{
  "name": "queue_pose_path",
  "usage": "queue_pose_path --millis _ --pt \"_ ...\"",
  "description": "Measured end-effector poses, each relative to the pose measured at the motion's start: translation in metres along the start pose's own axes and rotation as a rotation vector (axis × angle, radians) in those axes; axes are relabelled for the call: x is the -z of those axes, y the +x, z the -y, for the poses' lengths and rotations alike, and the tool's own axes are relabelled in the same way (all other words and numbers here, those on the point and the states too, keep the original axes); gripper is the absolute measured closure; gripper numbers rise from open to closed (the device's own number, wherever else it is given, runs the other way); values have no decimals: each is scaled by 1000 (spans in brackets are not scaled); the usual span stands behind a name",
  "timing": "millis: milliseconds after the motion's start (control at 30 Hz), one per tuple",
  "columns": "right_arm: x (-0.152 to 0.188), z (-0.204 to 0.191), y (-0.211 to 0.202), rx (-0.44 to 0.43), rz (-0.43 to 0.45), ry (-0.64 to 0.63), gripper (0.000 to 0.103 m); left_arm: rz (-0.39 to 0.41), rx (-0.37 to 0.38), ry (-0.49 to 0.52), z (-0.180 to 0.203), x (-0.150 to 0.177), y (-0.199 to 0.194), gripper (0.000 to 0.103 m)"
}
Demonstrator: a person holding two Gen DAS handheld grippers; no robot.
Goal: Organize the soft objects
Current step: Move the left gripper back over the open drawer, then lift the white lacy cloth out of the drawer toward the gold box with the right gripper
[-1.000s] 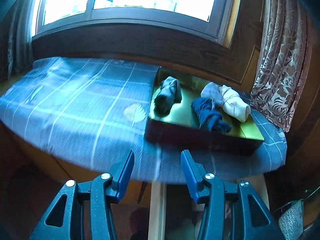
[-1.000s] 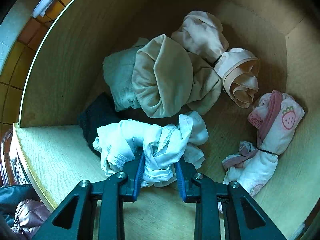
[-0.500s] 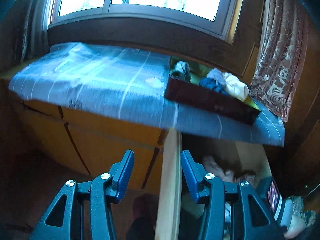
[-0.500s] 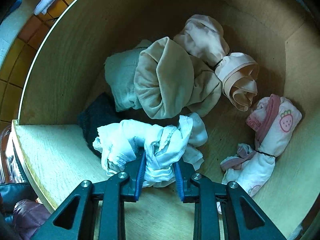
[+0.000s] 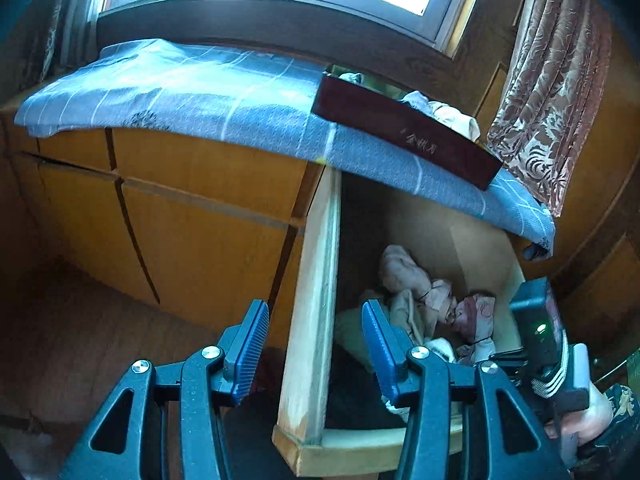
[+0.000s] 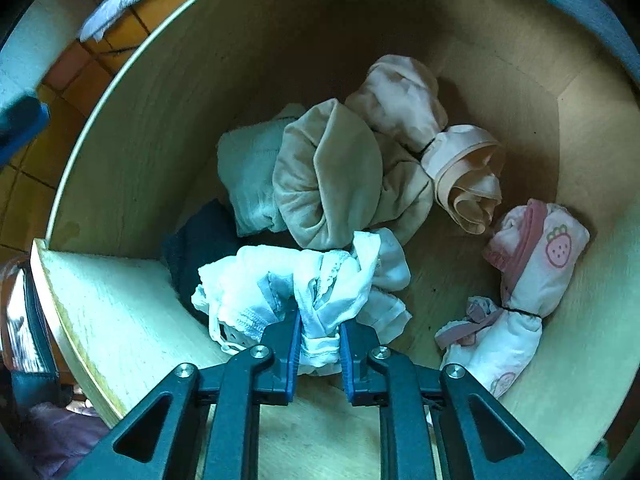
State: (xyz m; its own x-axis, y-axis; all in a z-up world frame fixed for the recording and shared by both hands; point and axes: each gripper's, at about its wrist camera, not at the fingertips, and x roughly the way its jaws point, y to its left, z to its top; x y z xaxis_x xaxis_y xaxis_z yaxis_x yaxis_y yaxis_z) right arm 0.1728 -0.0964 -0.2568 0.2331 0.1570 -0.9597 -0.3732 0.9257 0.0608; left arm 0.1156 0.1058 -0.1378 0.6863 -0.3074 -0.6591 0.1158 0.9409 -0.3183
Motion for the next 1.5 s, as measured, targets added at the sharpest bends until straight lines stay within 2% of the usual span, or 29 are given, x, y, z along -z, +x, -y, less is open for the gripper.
queue_pose_path --millis 400,700,833,1167,1333,1400,1500 --pt "20 31 -26 24 80 57 88 -4 -46 -23 -18 20 -8 54" --pt "23 54 -71 71 166 88 88 9 13 80 10 20 -11 54" --pt "25 59 -88 94 193 96 88 -10 40 111 24 19 -5 54" --pt "23 58 -128 116 278 139 88 -80 58 226 53 17 15 54" --pt "22 63 -159 130 339 155 88 -152 72 303 70 14 35 54" --pt "21 65 -165 137 359 160 88 -176 51 345 77 13 45 54" --pt "19 69 -181 146 394 164 88 -251 59 387 86 12 64 54"
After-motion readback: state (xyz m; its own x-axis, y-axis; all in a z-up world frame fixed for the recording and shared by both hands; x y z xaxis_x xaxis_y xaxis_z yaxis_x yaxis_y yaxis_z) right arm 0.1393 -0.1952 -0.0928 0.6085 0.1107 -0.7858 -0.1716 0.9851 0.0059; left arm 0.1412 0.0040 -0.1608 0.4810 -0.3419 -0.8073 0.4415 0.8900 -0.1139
